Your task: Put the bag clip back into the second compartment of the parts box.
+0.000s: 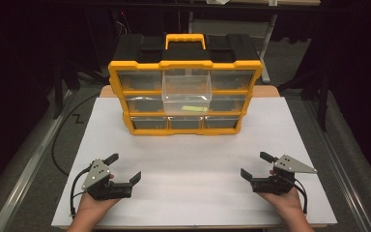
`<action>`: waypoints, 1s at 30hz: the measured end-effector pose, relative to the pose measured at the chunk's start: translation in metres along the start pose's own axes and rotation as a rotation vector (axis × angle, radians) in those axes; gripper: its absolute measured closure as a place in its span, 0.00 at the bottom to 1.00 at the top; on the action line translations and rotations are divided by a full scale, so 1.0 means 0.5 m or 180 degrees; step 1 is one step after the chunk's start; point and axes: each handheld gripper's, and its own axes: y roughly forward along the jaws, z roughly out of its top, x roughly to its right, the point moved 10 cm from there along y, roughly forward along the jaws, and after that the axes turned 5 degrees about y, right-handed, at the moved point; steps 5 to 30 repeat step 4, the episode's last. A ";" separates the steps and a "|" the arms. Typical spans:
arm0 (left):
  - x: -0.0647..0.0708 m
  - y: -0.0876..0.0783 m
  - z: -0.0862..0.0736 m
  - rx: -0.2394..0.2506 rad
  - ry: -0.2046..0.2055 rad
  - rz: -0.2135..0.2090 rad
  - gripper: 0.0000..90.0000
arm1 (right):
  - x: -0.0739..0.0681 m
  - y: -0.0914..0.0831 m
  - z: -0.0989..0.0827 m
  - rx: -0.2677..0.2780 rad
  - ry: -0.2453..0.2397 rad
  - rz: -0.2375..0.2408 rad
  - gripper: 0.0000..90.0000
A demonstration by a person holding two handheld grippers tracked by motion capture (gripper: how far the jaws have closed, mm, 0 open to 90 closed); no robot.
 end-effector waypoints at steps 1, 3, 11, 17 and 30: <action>0.000 0.000 0.000 0.0000 0.0003 0.0001 0.00 | 0.000 0.000 0.000 -0.0004 0.0012 0.0004 0.00; -0.001 0.000 0.000 -0.0001 -0.0003 0.0007 0.00 | 0.001 0.002 -0.003 -0.0027 0.0014 0.0002 0.00; -0.002 0.000 0.000 0.0000 -0.0006 0.0012 0.00 | 0.001 0.004 -0.005 -0.0052 0.0011 0.0006 0.00; -0.002 0.000 0.000 0.0000 -0.0006 0.0012 0.00 | 0.001 0.004 -0.005 -0.0052 0.0011 0.0006 0.00; -0.002 0.000 0.000 0.0000 -0.0006 0.0012 0.00 | 0.001 0.004 -0.005 -0.0052 0.0011 0.0006 0.00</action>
